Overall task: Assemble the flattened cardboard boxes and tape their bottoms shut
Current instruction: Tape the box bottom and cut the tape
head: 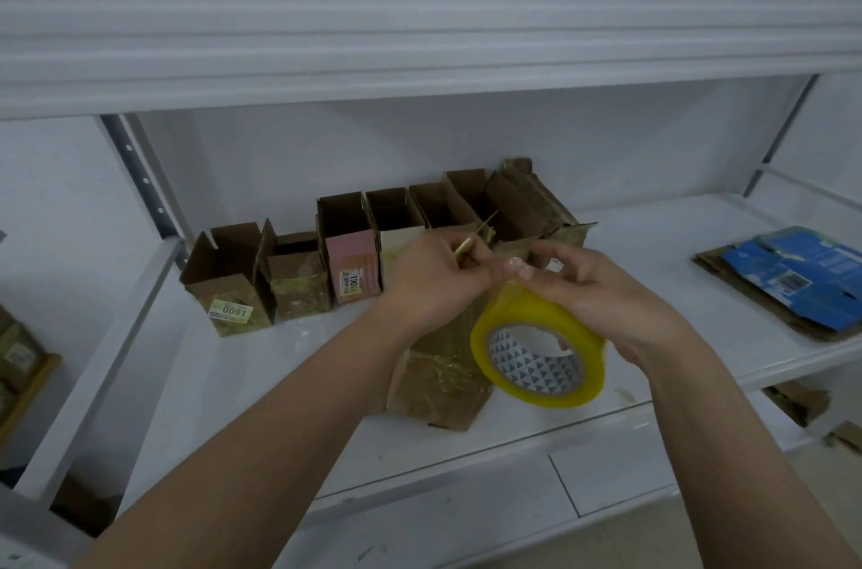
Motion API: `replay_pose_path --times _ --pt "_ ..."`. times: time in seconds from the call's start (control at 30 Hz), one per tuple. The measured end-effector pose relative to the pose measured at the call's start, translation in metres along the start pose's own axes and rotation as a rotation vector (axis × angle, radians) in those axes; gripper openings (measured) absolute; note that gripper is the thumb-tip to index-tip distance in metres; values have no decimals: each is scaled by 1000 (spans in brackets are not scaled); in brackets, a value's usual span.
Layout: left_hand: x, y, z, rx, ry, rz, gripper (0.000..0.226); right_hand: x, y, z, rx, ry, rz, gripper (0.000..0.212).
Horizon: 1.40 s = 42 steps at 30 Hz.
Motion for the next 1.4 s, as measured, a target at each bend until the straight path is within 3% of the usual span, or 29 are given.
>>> replay_pose_path --times 0.1,0.37,0.6,0.97,1.07,1.2,1.4 --pt "6 -10 2 64 10 12 32 -5 -7 -4 -44 21 196 52" --pt "-27 -35 -9 162 -111 106 34 13 -20 -7 -45 91 153 56" --pt "-82 -29 -37 139 -262 278 36 57 -2 -4 6 282 -321 55" --pt "-123 -21 -43 148 -316 538 36 93 28 21 -37 360 -535 61" --pt "-141 -24 -46 122 -381 380 41 99 42 24 -81 343 -495 62" --pt "-159 -23 -57 159 -489 -87 40 99 51 29 -120 300 -473 58" --pt "-176 -11 -69 216 -703 -448 44 100 61 39 -143 257 -489 57"
Point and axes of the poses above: each hand's wrist, its own z-axis towards the middle knuckle, its own y-axis out of the palm, x = y × z, the point moved 3 cm from there along z, towards the middle knuckle, and after that the axes turned 1 degree about z, right-handed, at the moved point
